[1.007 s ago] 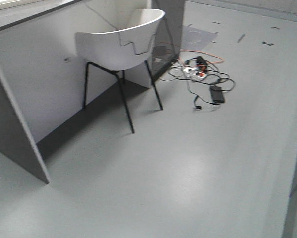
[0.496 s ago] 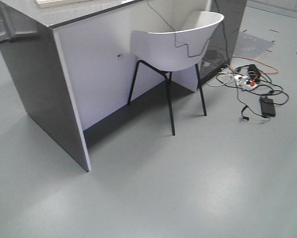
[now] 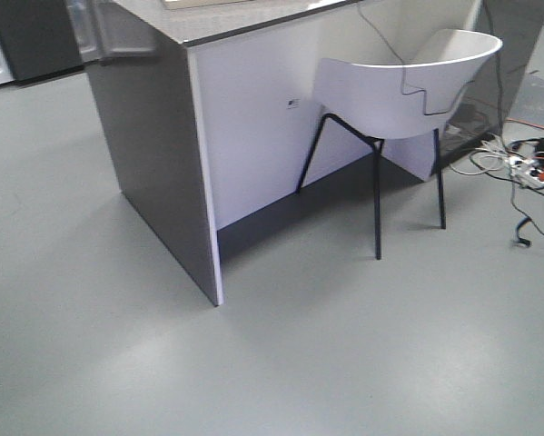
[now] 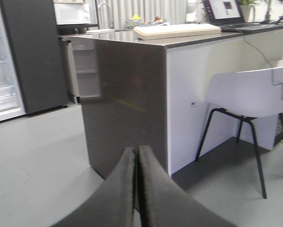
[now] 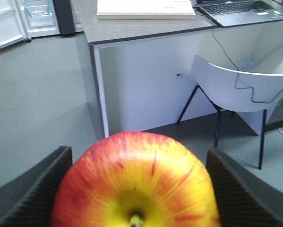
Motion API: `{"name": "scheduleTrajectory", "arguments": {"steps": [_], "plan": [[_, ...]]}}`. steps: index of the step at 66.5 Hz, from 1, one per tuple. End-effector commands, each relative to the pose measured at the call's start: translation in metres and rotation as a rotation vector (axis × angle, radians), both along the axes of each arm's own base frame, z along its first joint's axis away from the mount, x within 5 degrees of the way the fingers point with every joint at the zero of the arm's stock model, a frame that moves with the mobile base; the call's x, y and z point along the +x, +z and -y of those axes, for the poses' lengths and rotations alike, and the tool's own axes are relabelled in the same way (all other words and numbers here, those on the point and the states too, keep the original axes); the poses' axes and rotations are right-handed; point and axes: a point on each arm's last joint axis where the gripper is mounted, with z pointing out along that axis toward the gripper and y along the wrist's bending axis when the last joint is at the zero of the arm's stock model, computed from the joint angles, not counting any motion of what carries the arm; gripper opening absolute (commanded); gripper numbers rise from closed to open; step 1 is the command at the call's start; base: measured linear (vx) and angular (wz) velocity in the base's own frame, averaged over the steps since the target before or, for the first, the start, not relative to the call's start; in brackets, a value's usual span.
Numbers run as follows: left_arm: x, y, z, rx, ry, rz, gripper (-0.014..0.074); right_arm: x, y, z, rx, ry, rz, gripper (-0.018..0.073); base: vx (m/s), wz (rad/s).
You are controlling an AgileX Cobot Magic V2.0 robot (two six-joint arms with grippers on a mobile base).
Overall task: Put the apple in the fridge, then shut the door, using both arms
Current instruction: 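Turn the base away from the counter, holding the apple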
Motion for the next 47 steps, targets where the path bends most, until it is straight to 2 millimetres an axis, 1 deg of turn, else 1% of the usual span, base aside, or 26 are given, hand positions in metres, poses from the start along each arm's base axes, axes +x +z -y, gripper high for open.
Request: {"name": "scheduleTrajectory", "arguments": {"steps": [1, 47], "plan": [[0.0002, 0.0008, 0.0015, -0.002, -0.016, 0.053, -0.0008, -0.0078, 0.0186, 0.0010, 0.022, -0.014, 0.123, 0.0150, 0.02, 0.30], [0.0002, 0.0008, 0.0015, -0.002, -0.016, 0.053, -0.0008, -0.0078, 0.0186, 0.0010, 0.022, -0.014, 0.123, 0.0150, 0.02, 0.27]]}}
